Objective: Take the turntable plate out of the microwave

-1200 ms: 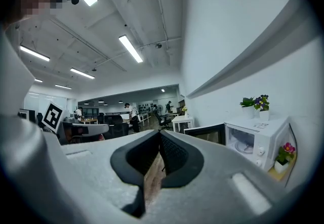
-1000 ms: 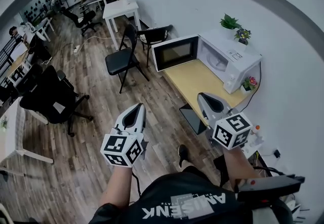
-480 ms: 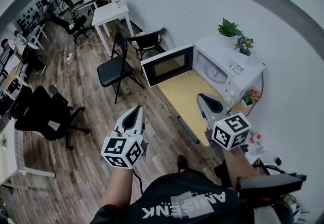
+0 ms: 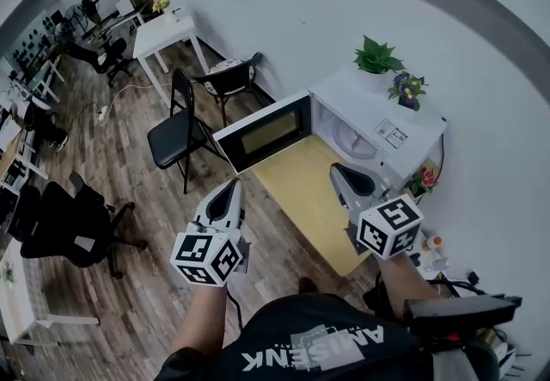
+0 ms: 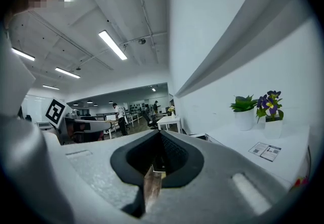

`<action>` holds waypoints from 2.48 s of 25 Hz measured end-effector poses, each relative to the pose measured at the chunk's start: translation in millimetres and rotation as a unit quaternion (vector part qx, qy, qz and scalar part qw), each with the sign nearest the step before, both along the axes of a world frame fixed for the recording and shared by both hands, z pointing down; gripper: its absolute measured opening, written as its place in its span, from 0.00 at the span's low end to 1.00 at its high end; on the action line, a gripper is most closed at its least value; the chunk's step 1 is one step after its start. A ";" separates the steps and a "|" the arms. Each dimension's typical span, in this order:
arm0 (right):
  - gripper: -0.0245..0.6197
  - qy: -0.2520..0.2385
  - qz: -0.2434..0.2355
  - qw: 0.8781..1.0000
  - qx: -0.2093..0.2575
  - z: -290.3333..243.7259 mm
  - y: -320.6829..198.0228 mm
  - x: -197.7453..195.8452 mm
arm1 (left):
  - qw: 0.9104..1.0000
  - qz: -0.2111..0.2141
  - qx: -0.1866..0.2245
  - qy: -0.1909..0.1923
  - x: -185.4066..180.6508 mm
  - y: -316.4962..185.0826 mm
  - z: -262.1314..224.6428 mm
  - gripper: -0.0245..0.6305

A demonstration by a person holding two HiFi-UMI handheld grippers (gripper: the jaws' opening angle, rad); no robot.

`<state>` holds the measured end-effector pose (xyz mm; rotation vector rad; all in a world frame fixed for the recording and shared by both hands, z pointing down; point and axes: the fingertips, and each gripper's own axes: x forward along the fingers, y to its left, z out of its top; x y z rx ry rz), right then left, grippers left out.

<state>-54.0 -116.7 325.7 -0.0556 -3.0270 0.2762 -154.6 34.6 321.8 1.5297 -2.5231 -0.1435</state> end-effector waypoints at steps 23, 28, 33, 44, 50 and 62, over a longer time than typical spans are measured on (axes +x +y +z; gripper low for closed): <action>0.04 -0.008 0.081 0.997 0.007 -1.1 -67.5 -42.8 | 0.993 0.115 0.027 0.000 -54.1 -106.9 -4.8 0.04; 0.04 -0.007 0.139 0.990 0.010 -2.3 -84.5 -65.1 | 0.984 0.179 0.025 -0.008 -84.2 -137.5 -5.9 0.04; 0.04 -0.001 0.187 0.982 0.006 2.1 -94.6 -88.2 | 0.970 0.241 0.023 -0.005 -105.2 -167.7 -5.0 0.04; 0.04 0.021 0.288 0.957 0.019 6.8 -113.6 -92.0 | 0.943 0.332 0.004 -0.003 -119.8 -220.9 11.8 0.04; 0.07 0.024 0.350 0.936 0.014 5.0 -114.9 -73.7 | 0.918 0.396 0.010 0.013 -106.8 -240.4 12.5 0.04; 0.20 0.010 0.432 0.902 0.007 2.9 -114.4 -59.7 | 0.886 0.463 -0.006 -0.002 -102.8 -254.2 22.7 0.20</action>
